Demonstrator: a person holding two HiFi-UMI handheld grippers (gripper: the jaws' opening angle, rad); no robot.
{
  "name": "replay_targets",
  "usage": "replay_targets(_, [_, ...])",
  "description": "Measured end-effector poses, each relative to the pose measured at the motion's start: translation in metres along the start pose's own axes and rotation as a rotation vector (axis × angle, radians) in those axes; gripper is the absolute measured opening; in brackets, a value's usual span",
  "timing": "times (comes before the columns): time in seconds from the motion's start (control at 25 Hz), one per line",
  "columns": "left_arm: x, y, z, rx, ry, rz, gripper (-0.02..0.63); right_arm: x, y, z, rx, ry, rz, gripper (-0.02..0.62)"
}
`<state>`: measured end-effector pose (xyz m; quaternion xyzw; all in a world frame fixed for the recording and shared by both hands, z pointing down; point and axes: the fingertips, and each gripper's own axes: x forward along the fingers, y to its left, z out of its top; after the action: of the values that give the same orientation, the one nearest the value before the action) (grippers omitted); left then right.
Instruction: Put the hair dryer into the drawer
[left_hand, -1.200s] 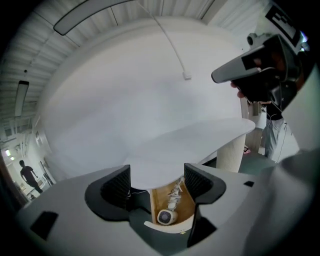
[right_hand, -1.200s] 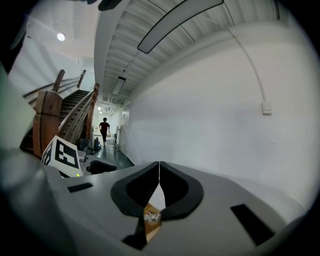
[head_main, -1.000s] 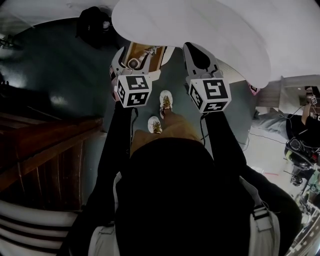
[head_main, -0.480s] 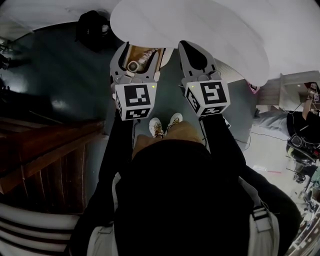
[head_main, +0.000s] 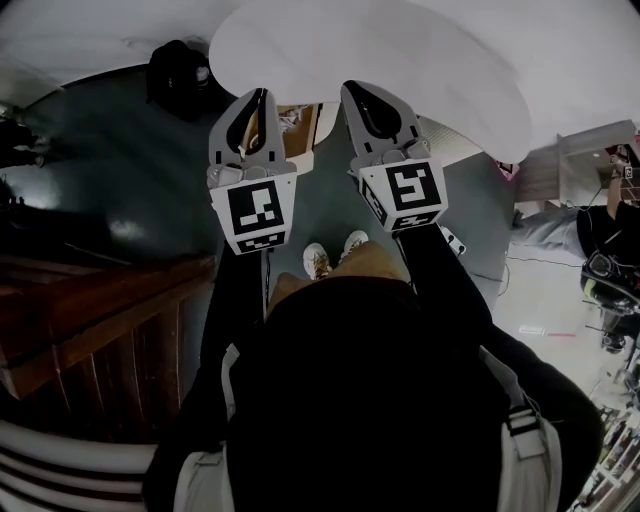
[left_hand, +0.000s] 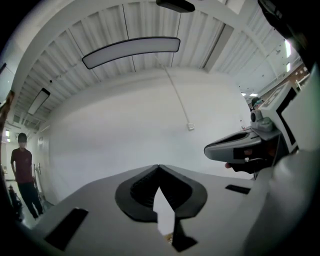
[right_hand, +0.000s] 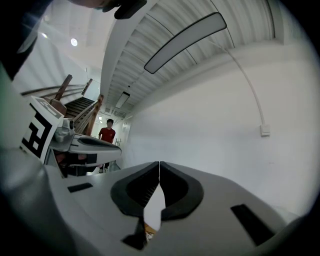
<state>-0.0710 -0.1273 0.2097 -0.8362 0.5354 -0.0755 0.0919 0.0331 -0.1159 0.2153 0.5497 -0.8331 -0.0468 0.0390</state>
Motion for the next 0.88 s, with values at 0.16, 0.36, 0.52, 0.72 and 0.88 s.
replay_targets(0.16, [-0.004,0.008,0.006,-0.03,-0.02,0.007,0.014,0.0,0.001,0.004,0.002,-0.014,-0.005,0.026])
replay_targets(0.36, [-0.006,0.01,0.016,-0.034,-0.059,-0.004,0.014,0.001,0.003,0.006,0.01,-0.02,-0.005,0.026])
replay_targets(0.52, [-0.006,0.009,0.019,-0.042,-0.071,-0.02,0.014,0.004,0.006,0.008,0.009,-0.028,0.004,0.026])
replay_targets(0.72, [0.0,0.008,0.02,-0.041,-0.065,-0.023,0.014,0.005,0.001,0.008,-0.028,-0.02,-0.005,0.026])
replay_targets(0.88, [0.002,0.006,0.021,-0.043,-0.06,-0.023,0.014,0.005,-0.002,0.008,-0.024,-0.021,-0.004,0.026])
